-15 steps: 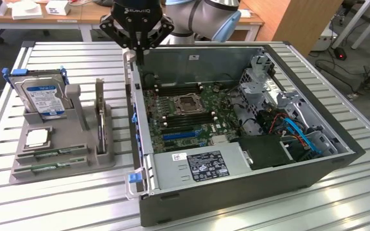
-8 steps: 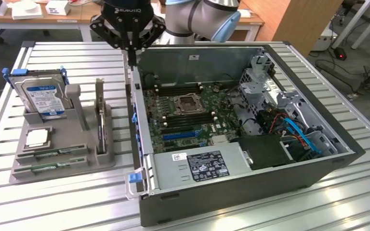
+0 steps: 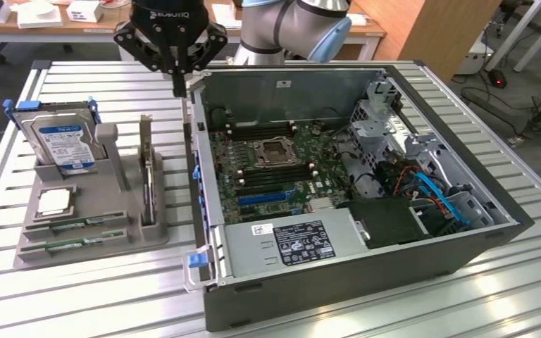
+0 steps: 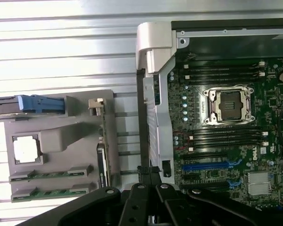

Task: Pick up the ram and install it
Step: 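Reach for the ram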

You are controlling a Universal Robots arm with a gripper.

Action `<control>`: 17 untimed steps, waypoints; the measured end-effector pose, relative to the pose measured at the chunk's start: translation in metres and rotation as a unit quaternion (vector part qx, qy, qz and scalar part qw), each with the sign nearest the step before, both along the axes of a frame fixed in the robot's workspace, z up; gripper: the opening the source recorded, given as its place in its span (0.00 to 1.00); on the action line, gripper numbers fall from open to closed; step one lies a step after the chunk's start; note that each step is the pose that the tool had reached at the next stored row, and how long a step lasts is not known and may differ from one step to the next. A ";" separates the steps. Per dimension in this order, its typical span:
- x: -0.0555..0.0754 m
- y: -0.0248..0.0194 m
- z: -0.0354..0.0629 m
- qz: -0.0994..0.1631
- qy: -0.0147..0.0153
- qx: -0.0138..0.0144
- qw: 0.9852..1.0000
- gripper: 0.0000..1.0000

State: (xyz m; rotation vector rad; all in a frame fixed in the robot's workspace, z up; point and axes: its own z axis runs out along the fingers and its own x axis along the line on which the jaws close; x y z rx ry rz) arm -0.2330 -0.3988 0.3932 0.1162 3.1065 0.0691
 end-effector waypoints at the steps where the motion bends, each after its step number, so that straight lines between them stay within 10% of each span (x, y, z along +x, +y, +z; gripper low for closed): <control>1: -0.002 0.0000 0.0000 0.000 0.000 0.000 1.000 0.09; 17: -0.038 0.0000 0.0000 0.000 -0.001 0.000 1.000 0.09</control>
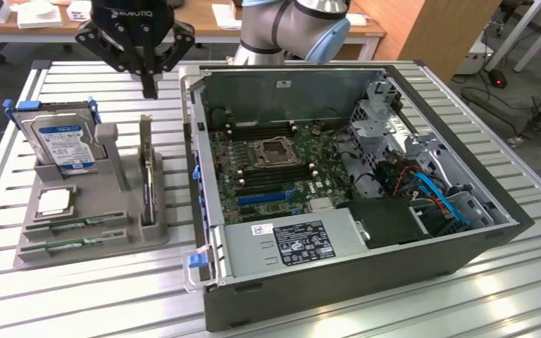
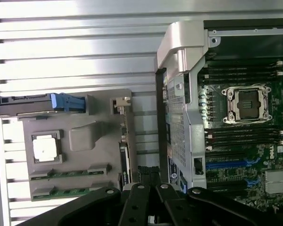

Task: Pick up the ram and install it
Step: 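Reach for the ram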

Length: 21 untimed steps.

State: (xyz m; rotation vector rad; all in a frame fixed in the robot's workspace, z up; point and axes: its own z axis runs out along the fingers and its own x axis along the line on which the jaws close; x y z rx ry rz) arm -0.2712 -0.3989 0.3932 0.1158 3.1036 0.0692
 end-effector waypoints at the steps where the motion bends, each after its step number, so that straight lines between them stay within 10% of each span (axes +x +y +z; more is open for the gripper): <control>1: -0.003 0.0000 0.0000 0.000 0.000 0.000 1.000 0.09; 21: -0.059 0.0000 -0.0004 0.000 -0.002 0.000 1.000 0.09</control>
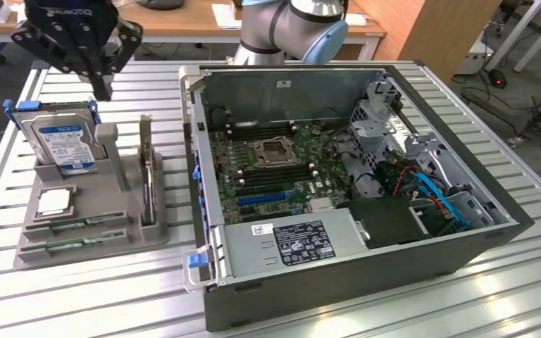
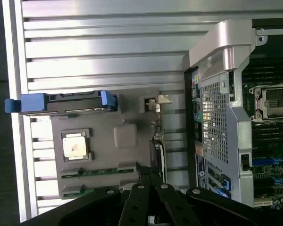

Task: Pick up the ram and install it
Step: 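Reach for the ram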

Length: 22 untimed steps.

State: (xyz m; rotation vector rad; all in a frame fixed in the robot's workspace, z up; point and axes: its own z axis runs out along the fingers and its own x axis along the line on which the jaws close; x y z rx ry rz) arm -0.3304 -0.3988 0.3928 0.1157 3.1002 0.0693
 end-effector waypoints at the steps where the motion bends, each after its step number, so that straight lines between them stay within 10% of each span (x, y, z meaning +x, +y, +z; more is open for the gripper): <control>1: -0.004 0.0000 0.0000 0.000 0.000 0.000 1.000 0.09; 8: -0.031 0.0000 -0.0008 0.000 0.000 0.000 1.000 0.09; 22: -0.035 0.0000 -0.0008 0.000 0.000 0.000 1.000 0.09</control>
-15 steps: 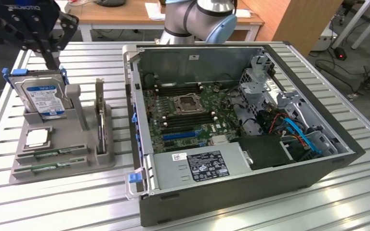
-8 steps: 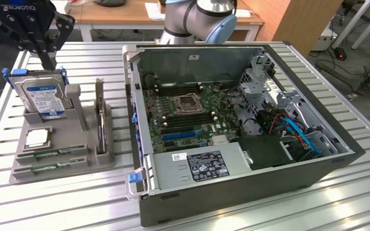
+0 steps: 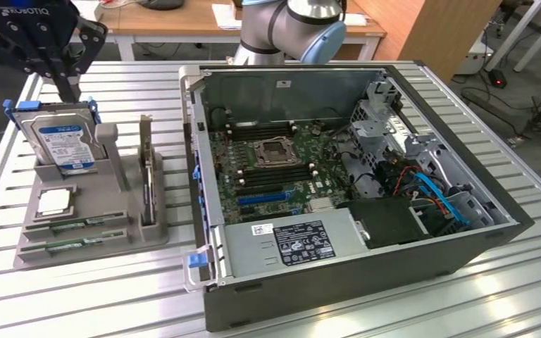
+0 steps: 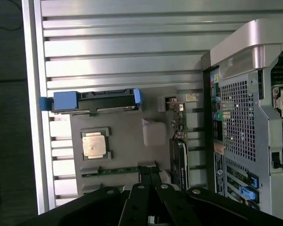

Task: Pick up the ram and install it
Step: 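Reach for the ram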

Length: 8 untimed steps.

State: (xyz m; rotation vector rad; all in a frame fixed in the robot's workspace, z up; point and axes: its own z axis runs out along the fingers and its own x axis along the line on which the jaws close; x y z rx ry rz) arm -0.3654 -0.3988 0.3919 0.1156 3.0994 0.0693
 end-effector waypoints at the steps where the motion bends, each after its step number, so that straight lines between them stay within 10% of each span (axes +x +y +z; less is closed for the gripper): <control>1: 0.000 0.0000 0.0000 0.000 0.000 0.000 1.000 0.09; 8: -0.003 -0.0001 0.0000 0.000 0.000 0.000 1.000 0.09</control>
